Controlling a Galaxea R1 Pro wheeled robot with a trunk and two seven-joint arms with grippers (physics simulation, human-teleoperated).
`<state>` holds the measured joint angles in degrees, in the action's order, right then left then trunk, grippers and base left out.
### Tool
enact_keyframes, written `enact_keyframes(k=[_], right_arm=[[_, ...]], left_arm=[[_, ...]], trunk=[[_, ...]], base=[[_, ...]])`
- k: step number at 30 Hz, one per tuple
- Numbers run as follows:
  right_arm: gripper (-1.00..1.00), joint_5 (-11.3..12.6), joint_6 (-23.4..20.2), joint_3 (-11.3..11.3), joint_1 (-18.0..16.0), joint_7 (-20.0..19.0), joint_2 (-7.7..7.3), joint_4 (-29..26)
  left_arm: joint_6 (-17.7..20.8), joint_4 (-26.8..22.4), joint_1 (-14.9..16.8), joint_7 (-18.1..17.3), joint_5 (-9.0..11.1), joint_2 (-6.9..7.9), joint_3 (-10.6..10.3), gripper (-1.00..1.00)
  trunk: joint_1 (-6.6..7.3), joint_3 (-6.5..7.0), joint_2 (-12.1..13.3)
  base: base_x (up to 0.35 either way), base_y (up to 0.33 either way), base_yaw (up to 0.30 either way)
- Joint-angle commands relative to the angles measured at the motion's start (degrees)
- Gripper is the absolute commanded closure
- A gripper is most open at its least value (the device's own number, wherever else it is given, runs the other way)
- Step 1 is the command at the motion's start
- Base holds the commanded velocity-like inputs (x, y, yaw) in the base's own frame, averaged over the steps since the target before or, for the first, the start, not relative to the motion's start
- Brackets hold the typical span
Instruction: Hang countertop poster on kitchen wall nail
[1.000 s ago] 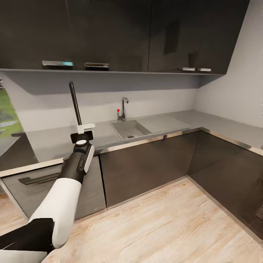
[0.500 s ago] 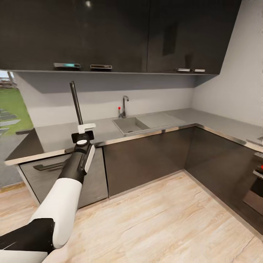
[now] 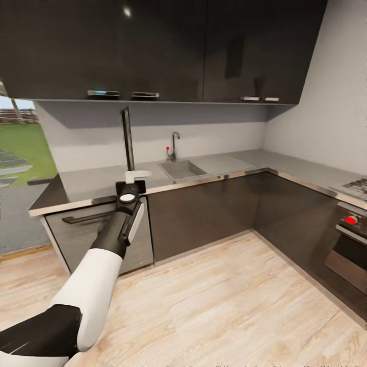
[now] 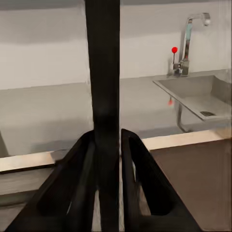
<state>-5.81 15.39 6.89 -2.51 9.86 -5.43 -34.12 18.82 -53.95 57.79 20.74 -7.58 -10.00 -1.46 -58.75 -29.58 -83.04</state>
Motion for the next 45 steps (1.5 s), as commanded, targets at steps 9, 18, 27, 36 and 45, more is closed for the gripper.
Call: enact_keyframes(k=[9,18,27,36,45], right_arm=[[-1.0,-0.72,0.08,0.22,-0.03,0.42,0.06,0.17],[-1.0,-0.87,-0.07,0.15,-0.03,0.4,0.07,0.48],[-1.0,-0.99,-0.1,-0.13,-0.03,-0.51,0.04,-0.48],[-1.0,-0.78,-0.58,0.11,0.04,-13.39,-0.01,-12.31],[-1.0,-0.28,-18.0,0.3,0.5,-22.87,0.06,-33.09]], left_arm=[[0.6,-3.39,0.04,-17.12,6.73,0.0,-0.88,1.0],[0.69,-4.01,-0.04,-34.26,9.5,0.0,-5.2,1.0],[0.56,-3.84,-1.29,-53.32,9.74,0.41,-5.42,1.0],[-0.07,-7.78,-13.09,-71.9,9.68,8.33,-5.46,1.0],[-0.56,-9.01,-21.63,-84.28,9.67,13.41,-5.39,1.0]], trunk=[[0.02,-0.06,-0.04],[0.02,-0.06,-0.04],[0.02,-0.06,-0.04],[0.02,-0.06,-0.04],[0.02,-0.06,-0.04]], base=[[-0.053,0.0,0.0],[-0.004,0.0,0.0],[0.0,0.0,0.0],[0.0,0.0,0.0],[0.0,0.0,0.0]])
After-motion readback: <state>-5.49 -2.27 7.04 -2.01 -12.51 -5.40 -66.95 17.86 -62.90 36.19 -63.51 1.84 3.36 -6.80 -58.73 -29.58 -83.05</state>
